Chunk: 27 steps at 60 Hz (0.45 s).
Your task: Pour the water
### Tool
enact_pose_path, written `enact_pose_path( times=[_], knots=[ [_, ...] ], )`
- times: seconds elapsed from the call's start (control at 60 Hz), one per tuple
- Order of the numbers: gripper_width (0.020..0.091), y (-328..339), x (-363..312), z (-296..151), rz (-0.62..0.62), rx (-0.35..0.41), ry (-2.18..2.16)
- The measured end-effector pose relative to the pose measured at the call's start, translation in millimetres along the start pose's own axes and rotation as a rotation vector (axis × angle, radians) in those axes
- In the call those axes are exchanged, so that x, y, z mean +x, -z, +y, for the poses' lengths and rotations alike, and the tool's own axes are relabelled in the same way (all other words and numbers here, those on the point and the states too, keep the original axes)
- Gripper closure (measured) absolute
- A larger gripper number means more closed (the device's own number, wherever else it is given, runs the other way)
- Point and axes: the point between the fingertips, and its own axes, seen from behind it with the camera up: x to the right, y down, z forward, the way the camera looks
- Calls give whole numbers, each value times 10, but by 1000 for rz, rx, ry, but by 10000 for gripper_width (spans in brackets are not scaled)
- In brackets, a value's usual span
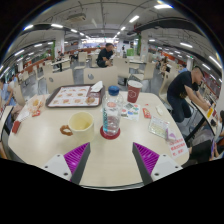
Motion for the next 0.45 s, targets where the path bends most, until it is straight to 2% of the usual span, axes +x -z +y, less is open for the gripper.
enact_pose_path(
  times=[0.183, 0.45],
  knots=[
    [249, 355, -125, 15, -10, 5, -9],
    [252, 458, -175, -45, -29, 16, 15]
  ],
)
